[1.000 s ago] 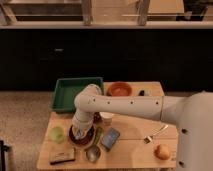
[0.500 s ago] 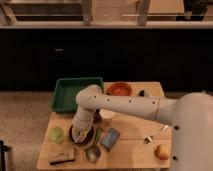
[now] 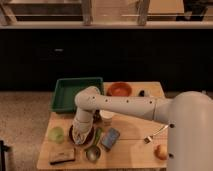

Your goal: Wipe purple bowl with towel

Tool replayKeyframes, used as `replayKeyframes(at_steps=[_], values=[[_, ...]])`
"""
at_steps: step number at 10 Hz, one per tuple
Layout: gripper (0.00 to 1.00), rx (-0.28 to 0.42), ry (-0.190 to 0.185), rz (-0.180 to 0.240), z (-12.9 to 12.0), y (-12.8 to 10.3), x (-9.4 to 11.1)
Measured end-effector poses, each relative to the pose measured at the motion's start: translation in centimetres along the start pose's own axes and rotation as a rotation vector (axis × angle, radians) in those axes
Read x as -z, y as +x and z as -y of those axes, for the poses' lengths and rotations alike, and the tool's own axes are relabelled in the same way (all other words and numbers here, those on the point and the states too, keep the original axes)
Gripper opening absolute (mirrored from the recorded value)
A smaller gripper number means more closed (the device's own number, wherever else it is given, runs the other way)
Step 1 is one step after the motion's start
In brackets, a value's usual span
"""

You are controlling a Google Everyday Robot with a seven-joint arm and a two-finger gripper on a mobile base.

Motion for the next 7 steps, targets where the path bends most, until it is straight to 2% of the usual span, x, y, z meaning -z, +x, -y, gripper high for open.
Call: replayKeyframes(at_steps=[3,7], values=[[0.0,-0.073,-0.035,-0.025,-2.2,1.5,-0.2],[0.0,-0.106,-0.043,-0.056,-2.2,3.4,0.7]])
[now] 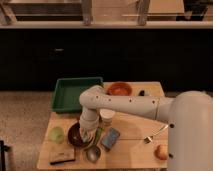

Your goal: Wipe purple bowl with towel

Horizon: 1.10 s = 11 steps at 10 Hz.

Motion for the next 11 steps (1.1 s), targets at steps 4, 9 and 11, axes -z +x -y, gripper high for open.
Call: replayKeyframes(at_steps=[4,9,11], values=[[0.0,0.048,-0.006,-0.03,2.7,0.1,1.6],[0.0,0.161,-0.03,-0.023,5.1,-3.5,1.0],[0.0,0.19,-0.039,-0.012,5.1,-5.4,0.1]])
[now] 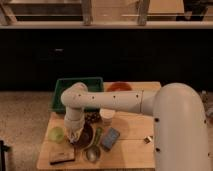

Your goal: Wipe purple bowl with towel

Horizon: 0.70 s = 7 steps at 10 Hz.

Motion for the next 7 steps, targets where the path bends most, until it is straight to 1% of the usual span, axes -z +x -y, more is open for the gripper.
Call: replayKeyframes(at_steps=[2,3,4,5,7], values=[[0.0,0.006,-0.012,0.008,-0.5,-1.2,-0.5],[0.0,0.001,-0.018,0.012,-1.2,-1.7,-0.7],[0.0,-0.013,-0.021,0.018,-2.2,-1.8,-1.0],[0.0,-0.029,-0.02,0.02,-3.0,-1.6,-1.0],[0.0,-0.086,-0.012,0.026,-5.5,-0.5,-0.9]])
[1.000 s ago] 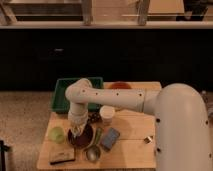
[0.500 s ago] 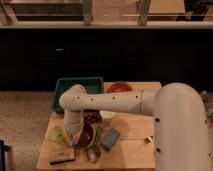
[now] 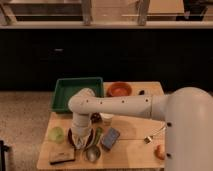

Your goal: Wipe purple bowl with towel

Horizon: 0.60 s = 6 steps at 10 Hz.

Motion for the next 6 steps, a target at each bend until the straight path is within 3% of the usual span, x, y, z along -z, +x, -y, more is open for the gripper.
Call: replayKeyframes(at_steps=[4,6], values=[[0.0,-0.076,0.023,-0.009,-1.7,2.9,1.2],[0.0,-0.068,0.026,-0.02,-0.5,3.9,2.4]])
